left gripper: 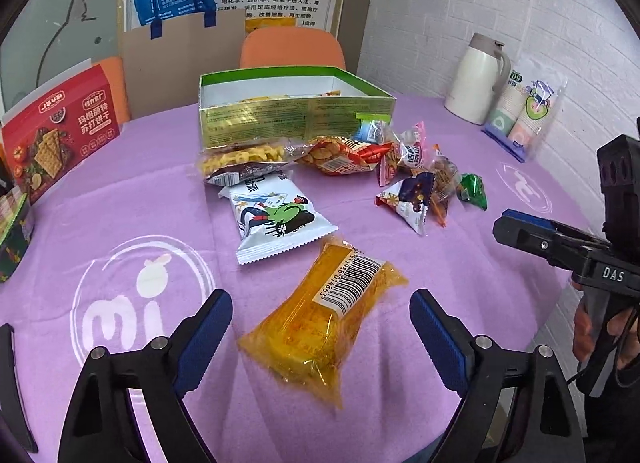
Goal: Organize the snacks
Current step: 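Grasp the clear yellow wrapped cake with the left gripper, then grasp the red-and-white candy packet with the right gripper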
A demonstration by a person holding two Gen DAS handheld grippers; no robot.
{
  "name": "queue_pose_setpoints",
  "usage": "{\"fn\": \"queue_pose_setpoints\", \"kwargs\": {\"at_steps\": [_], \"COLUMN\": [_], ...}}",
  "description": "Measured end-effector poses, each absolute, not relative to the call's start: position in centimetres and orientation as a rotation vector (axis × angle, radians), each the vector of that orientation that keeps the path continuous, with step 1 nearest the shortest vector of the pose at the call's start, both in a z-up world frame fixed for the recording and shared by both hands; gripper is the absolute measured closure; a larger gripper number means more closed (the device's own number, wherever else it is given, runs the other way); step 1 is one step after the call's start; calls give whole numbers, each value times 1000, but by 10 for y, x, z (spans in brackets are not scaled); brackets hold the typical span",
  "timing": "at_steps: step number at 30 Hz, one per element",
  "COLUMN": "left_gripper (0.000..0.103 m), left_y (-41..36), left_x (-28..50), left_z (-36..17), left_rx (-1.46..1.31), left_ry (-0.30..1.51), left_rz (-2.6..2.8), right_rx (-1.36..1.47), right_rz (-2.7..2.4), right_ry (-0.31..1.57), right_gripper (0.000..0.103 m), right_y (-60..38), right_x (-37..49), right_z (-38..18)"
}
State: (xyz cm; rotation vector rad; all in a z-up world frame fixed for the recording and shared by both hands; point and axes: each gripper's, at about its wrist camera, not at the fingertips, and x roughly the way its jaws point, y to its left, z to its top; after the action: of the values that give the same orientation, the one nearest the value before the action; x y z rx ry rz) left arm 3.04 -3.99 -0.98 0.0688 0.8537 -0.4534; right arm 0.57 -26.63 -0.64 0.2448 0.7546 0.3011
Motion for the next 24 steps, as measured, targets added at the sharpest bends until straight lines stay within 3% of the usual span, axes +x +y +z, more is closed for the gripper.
{"fn": "queue_pose_setpoints", "kwargs": {"at_steps": [1, 3, 5, 15, 17, 18, 19, 24], "left_gripper": [22, 47, 58, 58, 58, 59, 59, 58], "left_y": [-43, -48, -48, -42, -43, -44, -45, -47], "left_x": [34, 39, 41, 35, 37, 37, 37, 37], "left_z": [-14, -23, -32, -26, -27, -29, -31, -35], "left_rx": [74, 73, 43, -5, -1, 7, 14, 20], "left_ry": [868, 906, 939, 919, 921, 928, 934, 944], "left_rz": [-456, -465, -472, -455, -462, -468, -469, -457], "right_rx": [244, 239, 217, 128, 121, 109, 115, 135], "right_rz": [301, 323, 344, 294, 281, 270, 278, 316], "right_ry": [756, 755, 746, 801, 821, 829, 836, 831], "right_gripper": [33, 39, 41, 45, 55, 69, 75, 75], "right_y": [-265, -259, -251, -232, -231, -231, -233, -237], "right_x": [9, 17, 28, 78, 83, 84, 82, 76], "right_z": [-5, -2, 0, -26, -33, -35, -36, -32]}}
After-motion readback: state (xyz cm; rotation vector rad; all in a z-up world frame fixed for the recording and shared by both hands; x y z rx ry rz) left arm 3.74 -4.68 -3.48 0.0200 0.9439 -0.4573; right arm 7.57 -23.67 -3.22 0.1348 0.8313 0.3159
